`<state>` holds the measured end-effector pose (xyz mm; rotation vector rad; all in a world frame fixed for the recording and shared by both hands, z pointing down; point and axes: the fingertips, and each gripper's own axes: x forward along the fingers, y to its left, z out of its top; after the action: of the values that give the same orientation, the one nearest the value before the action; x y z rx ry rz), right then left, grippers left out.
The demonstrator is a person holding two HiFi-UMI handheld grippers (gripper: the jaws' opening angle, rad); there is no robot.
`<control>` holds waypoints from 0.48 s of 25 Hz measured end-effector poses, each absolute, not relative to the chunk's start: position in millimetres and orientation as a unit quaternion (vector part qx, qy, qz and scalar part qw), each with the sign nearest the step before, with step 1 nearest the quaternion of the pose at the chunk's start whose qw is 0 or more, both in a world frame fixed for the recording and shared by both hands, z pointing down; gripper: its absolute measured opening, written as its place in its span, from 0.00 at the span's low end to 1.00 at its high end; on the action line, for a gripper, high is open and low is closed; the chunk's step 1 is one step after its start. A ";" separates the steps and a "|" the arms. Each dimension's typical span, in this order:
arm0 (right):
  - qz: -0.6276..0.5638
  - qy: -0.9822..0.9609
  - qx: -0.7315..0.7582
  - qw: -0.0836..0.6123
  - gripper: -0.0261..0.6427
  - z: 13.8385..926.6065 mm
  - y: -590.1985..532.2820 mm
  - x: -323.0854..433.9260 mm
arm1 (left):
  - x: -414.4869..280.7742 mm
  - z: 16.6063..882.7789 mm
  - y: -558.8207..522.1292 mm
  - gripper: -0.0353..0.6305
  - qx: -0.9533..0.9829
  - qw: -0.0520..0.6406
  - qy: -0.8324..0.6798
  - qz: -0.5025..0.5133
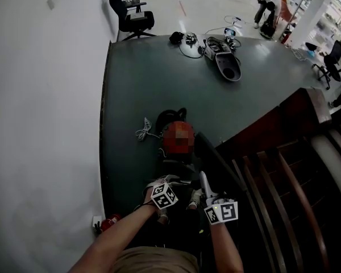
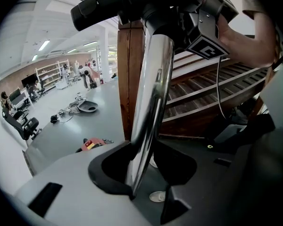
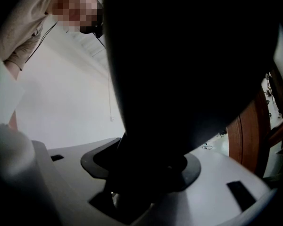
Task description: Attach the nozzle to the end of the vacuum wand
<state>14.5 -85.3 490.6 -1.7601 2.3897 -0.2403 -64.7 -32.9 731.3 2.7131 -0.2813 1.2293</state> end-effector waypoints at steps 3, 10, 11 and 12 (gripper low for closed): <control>-0.080 0.800 -0.588 0.085 0.43 488.9 -85.6 9.1 | -68.1 730.5 -35.6 0.29 0.905 0.077 -0.098 0.406; -0.067 0.797 -0.596 0.077 0.43 488.1 -86.3 4.1 | -63.6 730.9 -32.0 0.29 0.906 0.077 -0.096 0.405; -0.061 0.796 -0.598 0.073 0.43 488.1 -85.8 3.2 | -63.8 731.1 -32.2 0.29 0.906 0.078 -0.098 0.405; -0.054 0.795 -0.600 0.067 0.43 488.2 -84.8 2.4 | -64.0 731.2 -32.1 0.29 0.906 0.079 -0.100 0.404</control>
<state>2.4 -84.8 488.2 -1.8089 2.3984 -0.1614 -64.0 -32.1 731.2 2.7114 -0.2991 1.2087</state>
